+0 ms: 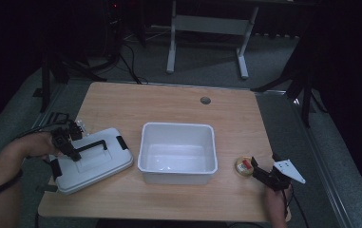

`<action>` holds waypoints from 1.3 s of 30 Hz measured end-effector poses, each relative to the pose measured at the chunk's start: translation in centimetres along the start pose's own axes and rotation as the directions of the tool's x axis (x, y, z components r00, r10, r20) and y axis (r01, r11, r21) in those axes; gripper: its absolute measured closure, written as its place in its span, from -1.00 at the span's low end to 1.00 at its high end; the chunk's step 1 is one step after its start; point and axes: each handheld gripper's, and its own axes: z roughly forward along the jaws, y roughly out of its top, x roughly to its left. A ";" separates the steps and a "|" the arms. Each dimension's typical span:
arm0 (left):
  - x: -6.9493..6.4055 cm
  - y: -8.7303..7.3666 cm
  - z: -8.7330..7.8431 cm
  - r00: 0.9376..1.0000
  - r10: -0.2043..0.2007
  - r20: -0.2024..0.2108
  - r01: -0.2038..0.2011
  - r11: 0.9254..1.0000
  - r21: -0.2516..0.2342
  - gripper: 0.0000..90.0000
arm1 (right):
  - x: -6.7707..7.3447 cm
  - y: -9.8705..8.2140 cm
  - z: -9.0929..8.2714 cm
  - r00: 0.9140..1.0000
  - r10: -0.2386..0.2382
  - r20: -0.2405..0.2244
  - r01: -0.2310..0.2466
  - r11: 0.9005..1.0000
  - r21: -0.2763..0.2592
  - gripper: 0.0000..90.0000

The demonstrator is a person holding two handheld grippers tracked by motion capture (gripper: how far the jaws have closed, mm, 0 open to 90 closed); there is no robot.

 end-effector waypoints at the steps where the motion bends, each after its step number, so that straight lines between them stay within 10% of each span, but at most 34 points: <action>1: 0.0 -0.1 0.2 1.000 -0.004 -0.001 0.004 1.000 -0.003 0.85 | 0.0 0.0 0.0 1.000 0.000 -0.001 0.000 1.000 0.001 -0.70; 16: 0.5 -0.6 2.2 1.000 -0.001 0.029 0.002 0.999 -0.049 0.83 | -0.6 0.3 0.0 0.997 0.033 -0.063 -0.030 0.998 0.048 -0.68; 24: 0.2 -1.1 1.8 1.000 0.004 0.013 -0.002 0.994 -0.105 0.03 | -1.6 0.7 0.2 0.983 0.058 -0.176 -0.028 0.985 0.168 -0.72; 39: 0.2 -1.3 1.0 0.999 0.017 0.042 -0.012 0.993 -0.121 -0.17 | -3.6 1.5 0.2 0.937 -0.021 -0.349 0.169 0.901 0.400 -0.71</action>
